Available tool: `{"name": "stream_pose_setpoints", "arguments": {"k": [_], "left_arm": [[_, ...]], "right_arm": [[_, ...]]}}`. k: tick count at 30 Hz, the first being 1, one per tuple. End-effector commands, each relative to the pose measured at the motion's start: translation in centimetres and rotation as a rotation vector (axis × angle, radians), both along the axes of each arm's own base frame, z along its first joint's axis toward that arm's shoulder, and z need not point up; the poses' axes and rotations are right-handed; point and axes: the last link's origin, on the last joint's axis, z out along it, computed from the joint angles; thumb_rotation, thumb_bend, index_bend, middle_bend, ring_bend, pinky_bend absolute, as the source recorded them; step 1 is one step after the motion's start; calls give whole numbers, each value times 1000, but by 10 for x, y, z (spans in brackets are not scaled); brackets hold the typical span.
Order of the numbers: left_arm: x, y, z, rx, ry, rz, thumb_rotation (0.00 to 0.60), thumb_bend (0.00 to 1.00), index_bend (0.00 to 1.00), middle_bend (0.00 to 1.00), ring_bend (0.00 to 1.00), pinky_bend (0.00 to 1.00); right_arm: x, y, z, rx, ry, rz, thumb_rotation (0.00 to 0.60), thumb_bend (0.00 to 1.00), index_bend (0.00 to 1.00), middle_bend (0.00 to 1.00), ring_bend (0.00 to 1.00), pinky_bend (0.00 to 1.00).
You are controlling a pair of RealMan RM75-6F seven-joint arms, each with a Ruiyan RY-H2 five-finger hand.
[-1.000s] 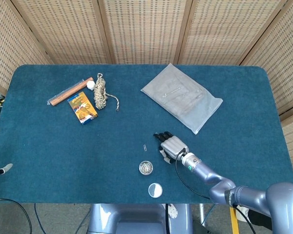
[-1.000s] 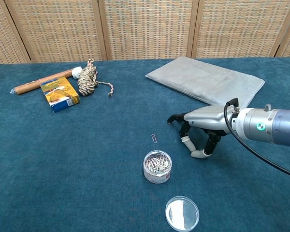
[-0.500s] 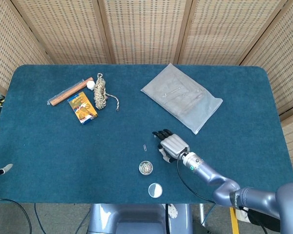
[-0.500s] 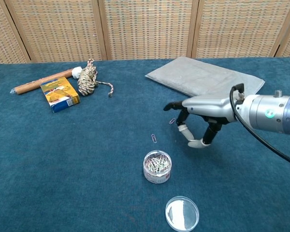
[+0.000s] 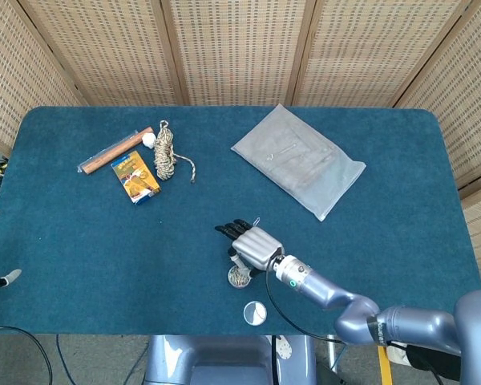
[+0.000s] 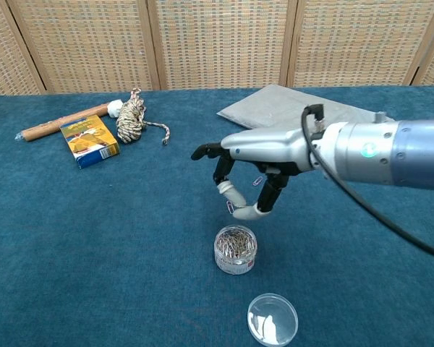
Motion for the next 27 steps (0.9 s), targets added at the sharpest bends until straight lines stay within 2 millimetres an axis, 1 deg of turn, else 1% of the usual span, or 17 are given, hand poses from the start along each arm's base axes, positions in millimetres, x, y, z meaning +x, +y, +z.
{"name": "stream_pose_setpoints", "arguments": {"k": [1,5,9,11,12,14,16,23,27], "left_arm": [[-1,1,0,-1,-2,2,600,35,0,0,0,0],[-2,2,0,-1,-4,7,600,35,0,0,0,0],[-2,2,1,0,-7,9,600,35,0,0,0,0],[-2,2,2,3,-8,8,600,35,0,0,0,0],[-2,2,2,4,-9,8,600,35,0,0,0,0],[-2,2,2,2,-8,8,600,35,0,0,0,0],[-2,2,2,-1,-8,7,600,35,0,0,0,0],[1,1,1,-1,-7,-3,600,33,0,0,0,0],[2,-1,2,4,-9,-11,600,32,0,0,0,0]], "right_arm": [[6,3,-16,19,26,1,600,349,680,0,0,0],[6,10,-26,37,37,-2,600,349,679,0,0,0],[6,10,-29,32,46,-3,600,349,672,0,0,0],[6,10,-29,25,51,-7,600,349,595,0,0,0],[4,9,-29,25,64,-6,600,349,518,0,0,0],[2,7,-26,20,85,0,600,348,403,0,0,0],[0,7,-24,17,95,0,600,337,339,0,0,0],[2,10,-15,-9,93,5,600,325,306,0,0,0],[3,11,-9,-29,98,4,600,322,263,0,0,0]]}}
